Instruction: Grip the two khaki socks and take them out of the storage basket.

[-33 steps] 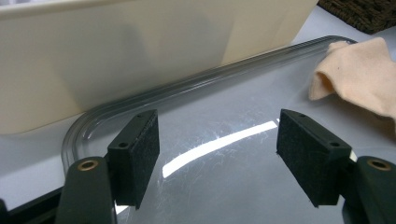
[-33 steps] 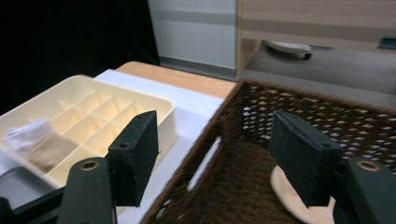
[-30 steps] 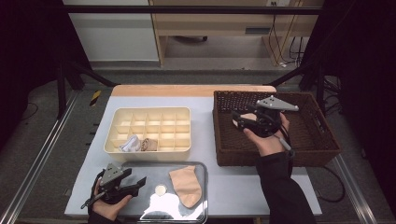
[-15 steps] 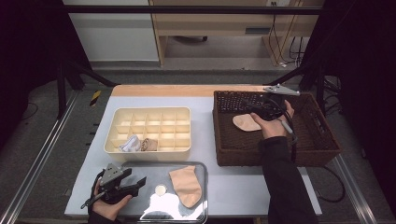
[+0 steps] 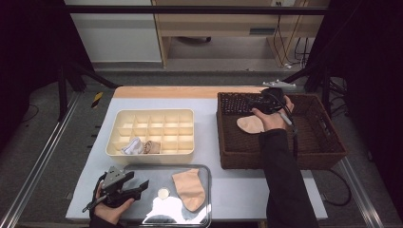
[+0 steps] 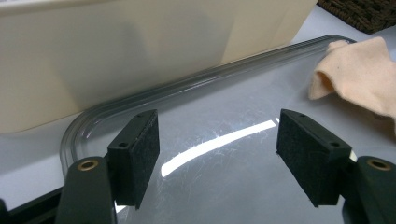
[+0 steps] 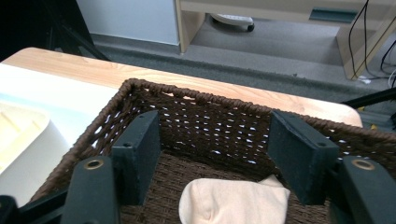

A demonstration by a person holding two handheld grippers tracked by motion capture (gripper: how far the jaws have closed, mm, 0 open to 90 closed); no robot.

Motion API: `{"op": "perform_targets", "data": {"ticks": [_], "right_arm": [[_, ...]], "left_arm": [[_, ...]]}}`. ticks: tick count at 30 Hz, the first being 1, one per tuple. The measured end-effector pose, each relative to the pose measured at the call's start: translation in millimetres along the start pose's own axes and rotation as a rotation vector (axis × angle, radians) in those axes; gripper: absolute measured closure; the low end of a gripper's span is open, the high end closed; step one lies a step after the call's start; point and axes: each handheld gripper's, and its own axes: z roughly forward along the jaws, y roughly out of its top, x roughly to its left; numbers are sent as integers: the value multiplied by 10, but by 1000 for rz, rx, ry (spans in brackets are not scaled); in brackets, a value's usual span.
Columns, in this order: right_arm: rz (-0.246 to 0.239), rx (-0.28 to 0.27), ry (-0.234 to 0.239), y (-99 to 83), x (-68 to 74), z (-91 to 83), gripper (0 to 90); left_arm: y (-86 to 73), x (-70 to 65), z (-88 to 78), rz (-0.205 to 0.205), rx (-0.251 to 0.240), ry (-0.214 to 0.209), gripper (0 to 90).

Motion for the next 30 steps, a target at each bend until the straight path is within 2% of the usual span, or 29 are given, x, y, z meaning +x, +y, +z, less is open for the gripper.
{"op": "perform_targets", "data": {"ticks": [7, 15, 18, 21, 24, 28, 30], "right_arm": [[-15, 67, -57, -86, -96, 190, 399], [-24, 123, -77, -174, -179, 314, 404], [-30, 164, -84, -219, -210, 365, 408], [-3, 159, -82, -302, -239, 411, 439], [-5, 198, -95, -373, -263, 466, 424], [1, 203, -89, -443, -295, 501, 440], [10, 225, -95, -495, -327, 521, 436]], "left_arm": [[-1, 3, -2, 2, 2, -2, 293], [-2, 2, -2, 4, 3, -1, 293], [-3, 2, -4, 4, 4, -3, 294], [-3, 2, -5, 4, 3, -3, 294], [-3, 2, -5, 4, 4, -2, 294], [-3, 3, -3, 4, 4, -1, 294], [-4, 2, -4, 2, 4, -2, 293]]}}
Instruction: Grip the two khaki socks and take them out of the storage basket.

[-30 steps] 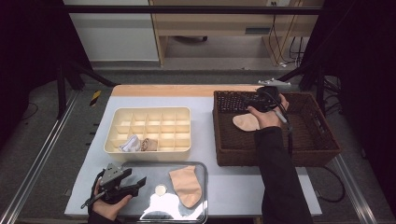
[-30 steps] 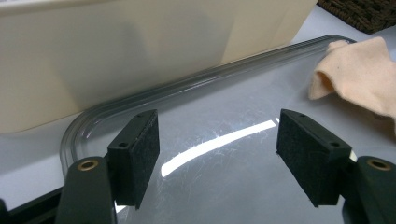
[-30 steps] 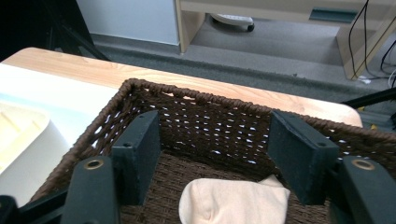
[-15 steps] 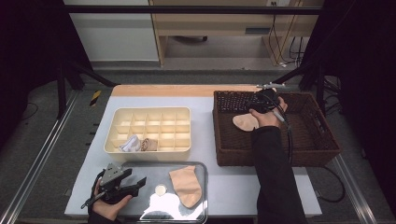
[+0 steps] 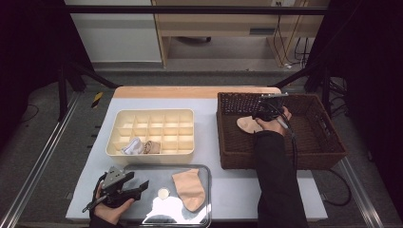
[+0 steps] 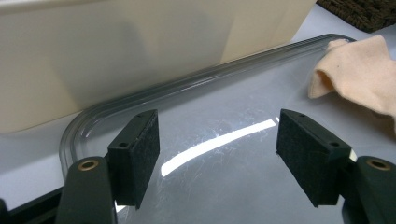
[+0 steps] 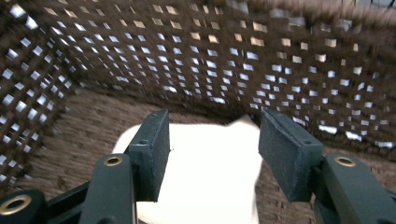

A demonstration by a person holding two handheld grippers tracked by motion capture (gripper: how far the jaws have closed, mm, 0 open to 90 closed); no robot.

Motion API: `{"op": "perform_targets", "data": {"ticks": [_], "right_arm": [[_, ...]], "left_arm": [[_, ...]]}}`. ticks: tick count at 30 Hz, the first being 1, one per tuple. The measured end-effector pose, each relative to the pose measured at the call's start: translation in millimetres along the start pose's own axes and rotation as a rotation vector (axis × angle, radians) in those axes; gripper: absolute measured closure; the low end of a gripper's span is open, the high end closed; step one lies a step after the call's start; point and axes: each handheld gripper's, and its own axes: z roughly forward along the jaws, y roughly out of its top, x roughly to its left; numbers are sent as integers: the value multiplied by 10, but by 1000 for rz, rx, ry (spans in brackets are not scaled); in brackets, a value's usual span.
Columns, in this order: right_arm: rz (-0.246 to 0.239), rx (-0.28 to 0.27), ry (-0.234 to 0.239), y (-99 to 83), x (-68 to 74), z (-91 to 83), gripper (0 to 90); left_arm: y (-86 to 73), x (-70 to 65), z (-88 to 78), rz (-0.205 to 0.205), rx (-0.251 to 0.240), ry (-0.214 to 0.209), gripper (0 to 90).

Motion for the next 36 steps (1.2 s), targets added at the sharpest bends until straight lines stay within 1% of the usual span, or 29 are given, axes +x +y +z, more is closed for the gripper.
{"op": "perform_targets", "data": {"ticks": [1, 3, 6, 7, 8, 9, 12, 14, 16, 17, 21, 25, 29, 31, 32, 34, 36], "right_arm": [[8, 8, 0, -14, -6, 9, 433], [26, 44, -2, -46, -15, 48, 426], [19, 74, -4, -82, -20, 103, 429], [31, 91, -3, -89, -8, 122, 428], [29, 104, 0, -94, -3, 136, 433], [30, 112, 5, -97, 2, 148, 436], [31, 125, -1, -105, 4, 164, 435], [32, 147, -6, -120, -10, 181, 431], [44, 175, -1, -134, -10, 207, 423], [36, 188, -3, -140, -14, 225, 421], [54, 205, -5, -152, -23, 245, 428], [50, 235, 4, -174, -22, 282, 444], [40, 250, 5, -192, -21, 303, 479], [50, 263, 7, -202, -22, 309, 504], [52, 271, 16, -211, -22, 315, 515], [67, 260, 26, -232, -32, 314, 531], [65, 255, 28, -242, -34, 313, 561]], "left_arm": [[0, 1, 0, 1, -1, 0, 294], [0, 2, 0, 0, -1, 0, 294], [0, 1, 1, 0, -1, 1, 294], [0, 2, 1, 0, -1, 1, 294], [1, 3, 1, 2, 1, 1, 294], [0, 3, 2, 3, 1, 1, 294], [0, 1, 3, 3, 2, 0, 293], [0, 1, 1, 2, 1, 0, 293], [-1, 1, -1, 4, -1, 0, 293], [-1, 1, -1, 4, 0, 0, 293], [-3, -7, 5, 6, 3, -1, 294], [-3, -8, 5, 8, 3, -1, 294], [-4, -9, 4, 9, 3, -1, 294], [-4, -9, 3, 8, 2, -1, 294], [-4, -9, 2, 8, 2, -1, 294], [-4, -8, 3, 8, 3, -2, 294], [-4, -9, 2, 8, 2, -2, 294]]}}
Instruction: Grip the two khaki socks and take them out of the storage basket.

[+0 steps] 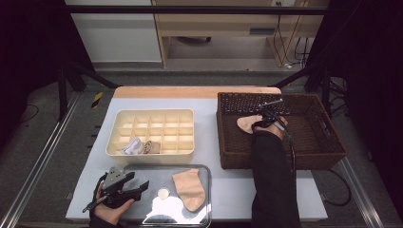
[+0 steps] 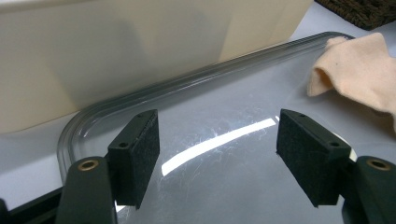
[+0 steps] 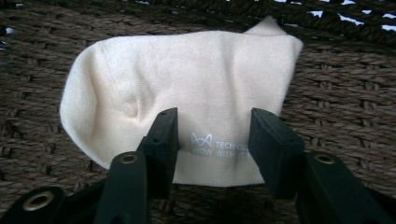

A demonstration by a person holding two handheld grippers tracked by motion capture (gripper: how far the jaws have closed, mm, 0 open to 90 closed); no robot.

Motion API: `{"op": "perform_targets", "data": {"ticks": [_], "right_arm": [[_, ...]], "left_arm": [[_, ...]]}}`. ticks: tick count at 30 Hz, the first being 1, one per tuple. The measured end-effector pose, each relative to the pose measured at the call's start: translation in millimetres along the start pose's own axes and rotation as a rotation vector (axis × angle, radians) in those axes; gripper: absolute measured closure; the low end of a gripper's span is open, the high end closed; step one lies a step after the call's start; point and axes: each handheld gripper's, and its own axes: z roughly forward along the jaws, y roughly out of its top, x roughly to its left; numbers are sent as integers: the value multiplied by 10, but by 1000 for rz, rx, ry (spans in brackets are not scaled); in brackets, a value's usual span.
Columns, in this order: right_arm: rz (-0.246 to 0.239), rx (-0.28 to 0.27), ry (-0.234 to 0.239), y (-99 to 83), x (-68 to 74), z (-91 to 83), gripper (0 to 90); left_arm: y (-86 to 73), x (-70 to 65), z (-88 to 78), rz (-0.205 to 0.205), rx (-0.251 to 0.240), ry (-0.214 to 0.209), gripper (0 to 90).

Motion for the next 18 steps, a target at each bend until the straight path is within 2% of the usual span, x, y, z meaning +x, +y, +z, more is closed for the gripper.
{"op": "perform_targets", "data": {"ticks": [6, 7, 11, 13, 18], "right_arm": [[-1, 28, -19, 7, 19, -40, 801], [15, 39, -14, 10, 23, -51, 820], [41, 54, 0, 17, 29, -75, 849], [36, 50, 4, 21, 32, -95, 852], [21, -7, 1, 49, 50, -196, 855]], "left_arm": [[0, 0, -1, 0, 0, 0, 294], [0, 0, -1, 0, 0, 0, 294], [0, 1, -1, -1, -1, 0, 295], [0, 2, -3, -3, -1, 1, 295], [0, 0, -2, -1, -1, 1, 294]]}}
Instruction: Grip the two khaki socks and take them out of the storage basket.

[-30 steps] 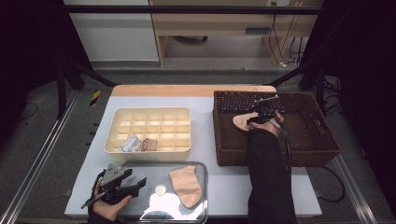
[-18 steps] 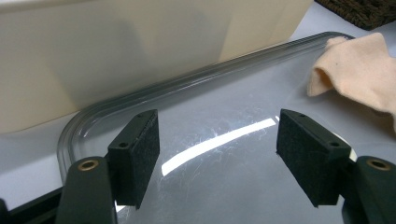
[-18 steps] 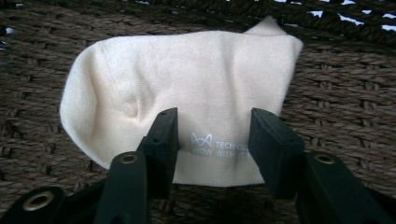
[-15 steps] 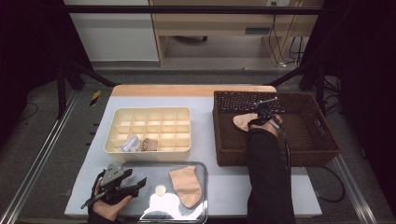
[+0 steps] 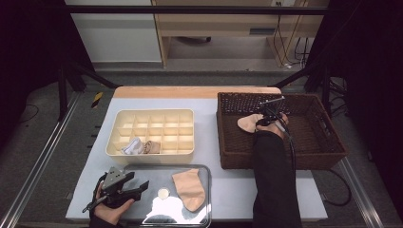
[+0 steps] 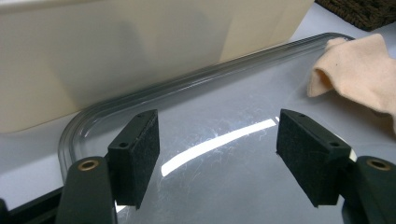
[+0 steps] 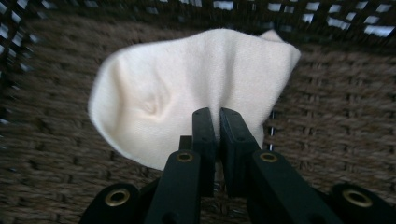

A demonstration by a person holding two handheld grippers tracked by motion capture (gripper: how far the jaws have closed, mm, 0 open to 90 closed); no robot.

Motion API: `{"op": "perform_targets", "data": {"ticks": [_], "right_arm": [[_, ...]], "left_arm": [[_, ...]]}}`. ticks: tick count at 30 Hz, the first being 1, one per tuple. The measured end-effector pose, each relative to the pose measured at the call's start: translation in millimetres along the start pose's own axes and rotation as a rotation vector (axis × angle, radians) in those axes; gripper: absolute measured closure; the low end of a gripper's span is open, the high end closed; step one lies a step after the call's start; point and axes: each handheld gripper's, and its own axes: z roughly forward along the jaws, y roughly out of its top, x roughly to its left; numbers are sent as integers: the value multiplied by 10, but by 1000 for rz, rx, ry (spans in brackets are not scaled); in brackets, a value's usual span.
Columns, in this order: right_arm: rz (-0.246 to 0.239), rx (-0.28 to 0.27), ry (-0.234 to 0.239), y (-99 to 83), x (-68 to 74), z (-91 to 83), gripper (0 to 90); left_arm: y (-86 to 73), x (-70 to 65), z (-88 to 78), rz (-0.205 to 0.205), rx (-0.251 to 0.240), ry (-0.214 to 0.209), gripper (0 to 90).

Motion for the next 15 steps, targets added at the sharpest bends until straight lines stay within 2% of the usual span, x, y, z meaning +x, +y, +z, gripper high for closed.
{"op": "perform_targets", "data": {"ticks": [3, 8, 15], "right_arm": [[-17, -34, -2, 17, 15, -82, 856], [-8, -81, 21, 34, 22, -224, 858], [-24, -175, 69, 56, 86, -567, 861]], "left_arm": [[1, 0, 3, 0, 1, 0, 294], [1, -3, 1, 1, 0, 1, 294], [1, -7, 1, 0, -1, 2, 294]]}}
